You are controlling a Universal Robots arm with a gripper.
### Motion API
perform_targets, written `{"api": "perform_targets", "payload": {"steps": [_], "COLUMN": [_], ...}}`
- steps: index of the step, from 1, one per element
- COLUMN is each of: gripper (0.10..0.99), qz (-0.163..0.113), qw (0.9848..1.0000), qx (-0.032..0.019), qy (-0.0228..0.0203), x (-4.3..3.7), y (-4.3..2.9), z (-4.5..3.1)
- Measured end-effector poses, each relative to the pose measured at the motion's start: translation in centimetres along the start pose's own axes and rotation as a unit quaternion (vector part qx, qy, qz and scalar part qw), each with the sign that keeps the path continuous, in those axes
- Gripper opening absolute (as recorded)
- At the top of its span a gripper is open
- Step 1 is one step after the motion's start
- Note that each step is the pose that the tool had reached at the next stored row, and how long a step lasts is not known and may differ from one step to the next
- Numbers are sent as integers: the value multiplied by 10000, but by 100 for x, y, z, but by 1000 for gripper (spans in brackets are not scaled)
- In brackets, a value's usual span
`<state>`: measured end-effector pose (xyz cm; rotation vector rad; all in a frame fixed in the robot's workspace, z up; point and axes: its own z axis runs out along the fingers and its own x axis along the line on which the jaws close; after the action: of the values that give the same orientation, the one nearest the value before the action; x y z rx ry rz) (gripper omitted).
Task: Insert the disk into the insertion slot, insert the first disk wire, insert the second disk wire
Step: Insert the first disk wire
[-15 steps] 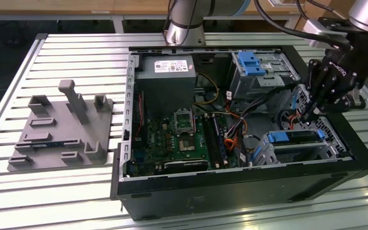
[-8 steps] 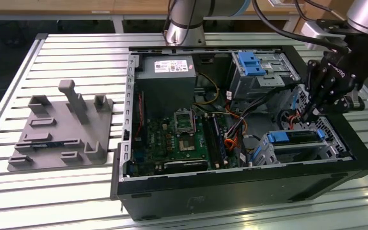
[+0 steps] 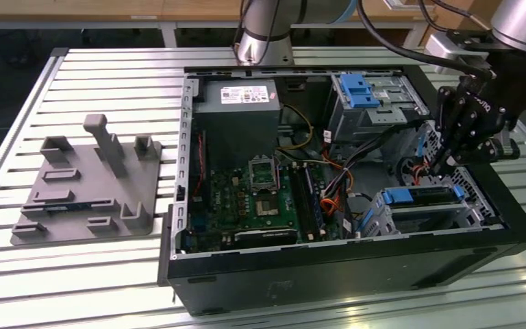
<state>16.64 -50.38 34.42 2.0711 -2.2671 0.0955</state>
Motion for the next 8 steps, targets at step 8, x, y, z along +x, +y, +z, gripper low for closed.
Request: {"api": "perform_targets", "payload": {"steps": [8], "gripper": [165], "qz": [-10], "qw": [10000], "qx": [-95], "qy": [-2], "x": [9], "y": [-86], "z": [4]}}
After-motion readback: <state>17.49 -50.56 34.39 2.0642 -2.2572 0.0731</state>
